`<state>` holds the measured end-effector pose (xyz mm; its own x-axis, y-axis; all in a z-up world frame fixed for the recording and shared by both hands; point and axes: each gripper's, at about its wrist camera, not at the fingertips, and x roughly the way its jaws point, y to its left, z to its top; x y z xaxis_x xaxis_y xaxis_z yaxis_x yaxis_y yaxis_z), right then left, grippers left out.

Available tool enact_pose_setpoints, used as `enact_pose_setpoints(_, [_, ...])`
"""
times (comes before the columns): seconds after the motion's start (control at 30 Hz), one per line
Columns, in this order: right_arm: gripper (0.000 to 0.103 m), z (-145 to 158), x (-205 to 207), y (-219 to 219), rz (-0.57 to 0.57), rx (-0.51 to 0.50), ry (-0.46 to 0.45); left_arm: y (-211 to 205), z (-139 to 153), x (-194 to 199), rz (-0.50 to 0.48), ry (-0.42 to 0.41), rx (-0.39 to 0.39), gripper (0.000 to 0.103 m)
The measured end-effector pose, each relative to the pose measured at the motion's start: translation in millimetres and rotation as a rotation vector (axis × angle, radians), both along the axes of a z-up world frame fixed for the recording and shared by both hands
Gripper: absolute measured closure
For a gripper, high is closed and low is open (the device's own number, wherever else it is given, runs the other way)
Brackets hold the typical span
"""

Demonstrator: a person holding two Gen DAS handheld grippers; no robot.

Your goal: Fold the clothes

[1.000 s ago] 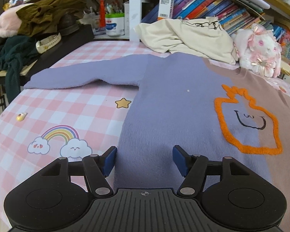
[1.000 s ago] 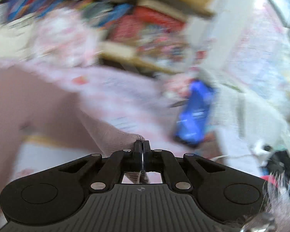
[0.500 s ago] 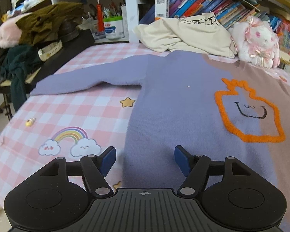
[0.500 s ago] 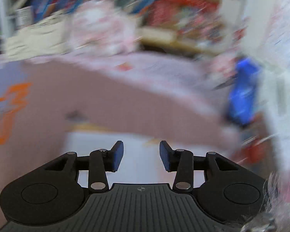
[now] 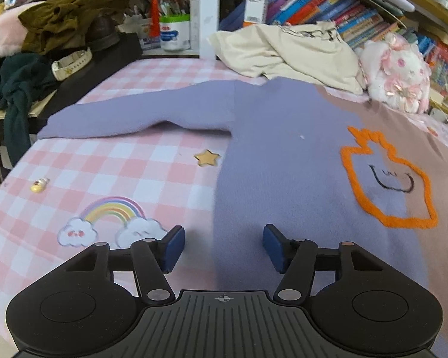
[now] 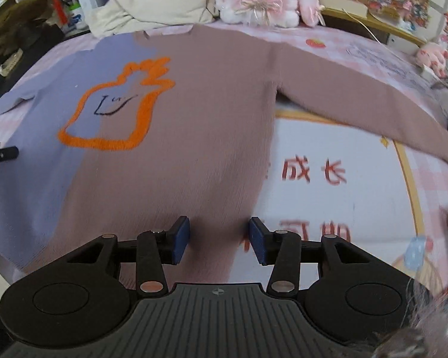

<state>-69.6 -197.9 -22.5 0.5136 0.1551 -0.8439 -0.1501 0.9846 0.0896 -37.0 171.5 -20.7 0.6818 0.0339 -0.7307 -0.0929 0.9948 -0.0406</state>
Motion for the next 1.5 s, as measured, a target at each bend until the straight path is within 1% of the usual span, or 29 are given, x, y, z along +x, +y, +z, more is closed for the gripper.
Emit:
enact_pose_setpoints(0.07, [0.061, 2, -6, 0, -0.037, -0.005, 0.001, 8, 5, 1, 0.006, -0.013, -0.01, 0.048])
enact_pose_setpoints(0.17, [0.061, 2, -11, 0, -0.087, -0.015, -0.011, 21, 12, 1, -0.015, -0.033, -0.039, 0.048])
enact_pose_setpoints(0.33, [0.057, 1, -17, -1, -0.172, -0.003, -0.014, 35, 7, 3, -0.042, 0.022, -0.107, 0.049])
enact_pose_setpoints(0.4, [0.057, -1, -19, -2, -0.207, 0.013, -0.009, 34, 5, 1, -0.048, 0.033, -0.125, 0.055])
enact_pose_setpoints(0.47, [0.058, -1, -21, 0, -0.218, 0.022, -0.01, 33, 2, -1, -0.056, 0.041, -0.136, 0.066])
enact_pose_setpoints(0.5, [0.06, -1, -22, 1, -0.222, 0.027, -0.011, 31, 1, -2, -0.065, 0.043, -0.139, 0.07])
enact_pose_setpoints(0.53, [0.07, 0, -23, 2, -0.226, 0.031, -0.012, 29, 1, -2, -0.084, 0.046, -0.146, 0.082])
enact_pose_setpoints(0.57, [0.076, 0, -24, 4, -0.22, 0.039, -0.014, 27, 0, -1, -0.106, 0.056, -0.159, 0.094])
enact_pose_setpoints(0.6, [0.083, 0, -25, 6, -0.212, 0.043, -0.015, 25, 0, 0, -0.124, 0.063, -0.169, 0.095])
enact_pose_setpoints(0.63, [0.088, 1, -25, 8, -0.204, 0.045, -0.017, 23, 0, 0, -0.135, 0.065, -0.169, 0.097])
enact_pose_setpoints(0.7, [0.089, 1, -24, 11, -0.204, 0.016, -0.034, 18, 0, -3, -0.162, 0.067, -0.167, 0.098])
enact_pose_setpoints(0.73, [0.089, 1, -23, 12, -0.211, -0.01, -0.05, 16, 0, -4, -0.175, 0.068, -0.166, 0.098])
enact_pose_setpoints(0.8, [0.089, 1, -20, 9, -0.241, -0.028, -0.063, 13, 0, -4, -0.192, 0.062, -0.156, 0.098])
enact_pose_setpoints(0.87, [0.09, 2, -19, 8, -0.26, -0.01, -0.049, 13, 0, 0, -0.198, 0.053, -0.147, 0.098])
enact_pose_setpoints(0.93, [0.09, 2, -22, 13, -0.243, -0.009, -0.04, 17, -1, 6, -0.19, 0.046, -0.146, 0.098])
enact_pose_setpoints(1.03, [0.09, 2, -27, 24, -0.208, -0.036, -0.05, 23, 0, 13, -0.174, 0.054, -0.159, 0.098])
enact_pose_setpoints(1.07, [0.09, 2, -26, 25, -0.206, -0.043, -0.053, 22, 0, 12, -0.179, 0.055, -0.156, 0.098])
enact_pose_setpoints(1.17, [0.089, 2, -25, 21, -0.23, -0.021, -0.049, 22, 1, 9, -0.192, 0.056, -0.141, 0.098])
enact_pose_setpoints(1.3, [0.089, 2, -27, 23, -0.236, -0.023, -0.049, 24, 1, 5, -0.181, 0.057, -0.156, 0.098])
enact_pose_setpoints(1.43, [0.09, 2, -25, 24, -0.24, -0.027, -0.049, 24, 1, 5, -0.18, 0.052, -0.15, 0.098])
enact_pose_setpoints(1.5, [0.09, 2, -24, 25, -0.237, -0.031, -0.051, 24, 1, 5, -0.168, 0.046, -0.133, 0.098])
